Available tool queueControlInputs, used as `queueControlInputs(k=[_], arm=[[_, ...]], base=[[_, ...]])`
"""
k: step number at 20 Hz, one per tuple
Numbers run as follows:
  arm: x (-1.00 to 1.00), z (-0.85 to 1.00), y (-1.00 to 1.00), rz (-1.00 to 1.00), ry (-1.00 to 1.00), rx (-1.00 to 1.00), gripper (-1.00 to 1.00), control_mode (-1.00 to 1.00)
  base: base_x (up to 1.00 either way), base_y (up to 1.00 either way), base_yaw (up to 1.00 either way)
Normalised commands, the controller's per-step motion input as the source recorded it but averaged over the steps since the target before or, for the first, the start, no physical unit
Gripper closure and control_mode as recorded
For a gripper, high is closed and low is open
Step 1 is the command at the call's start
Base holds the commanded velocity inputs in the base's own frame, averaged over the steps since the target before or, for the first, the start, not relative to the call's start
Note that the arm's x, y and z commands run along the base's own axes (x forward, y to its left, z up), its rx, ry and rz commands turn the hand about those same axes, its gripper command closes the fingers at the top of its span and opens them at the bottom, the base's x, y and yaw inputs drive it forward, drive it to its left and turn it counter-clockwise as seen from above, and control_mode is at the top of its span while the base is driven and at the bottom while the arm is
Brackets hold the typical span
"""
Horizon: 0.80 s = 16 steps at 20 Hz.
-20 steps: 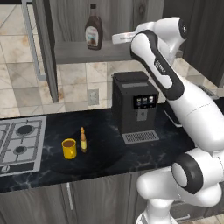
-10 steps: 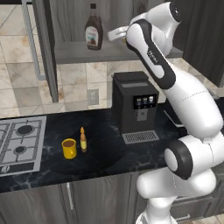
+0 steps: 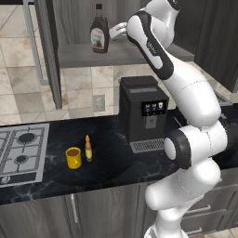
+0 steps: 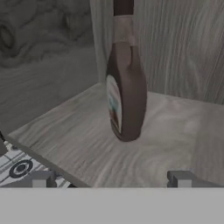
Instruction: Pick the syrup bottle and honey bottle from the cabinet and place them next to the mug.
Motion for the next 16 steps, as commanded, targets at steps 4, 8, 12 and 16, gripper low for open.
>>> queueControlInputs(k=[4,8,12,16], arm=[[0.51,0.0,0.0,0.0,0.0,0.0,-1.0,-1.0],[0.48,0.0,0.0,0.0,0.0,0.0,-1.0,-1.0],[0.15,0.0,0.05,0.0,0.0,0.0,-1.0,-1.0],[0.21,0.0,0.13,0.0,0.0,0.0,-1.0,-1.0]], base=[[0.0,0.0,0.0],[0.0,0.0,0.0],[0.0,0.0,0.0],[0.0,0.0,0.0]])
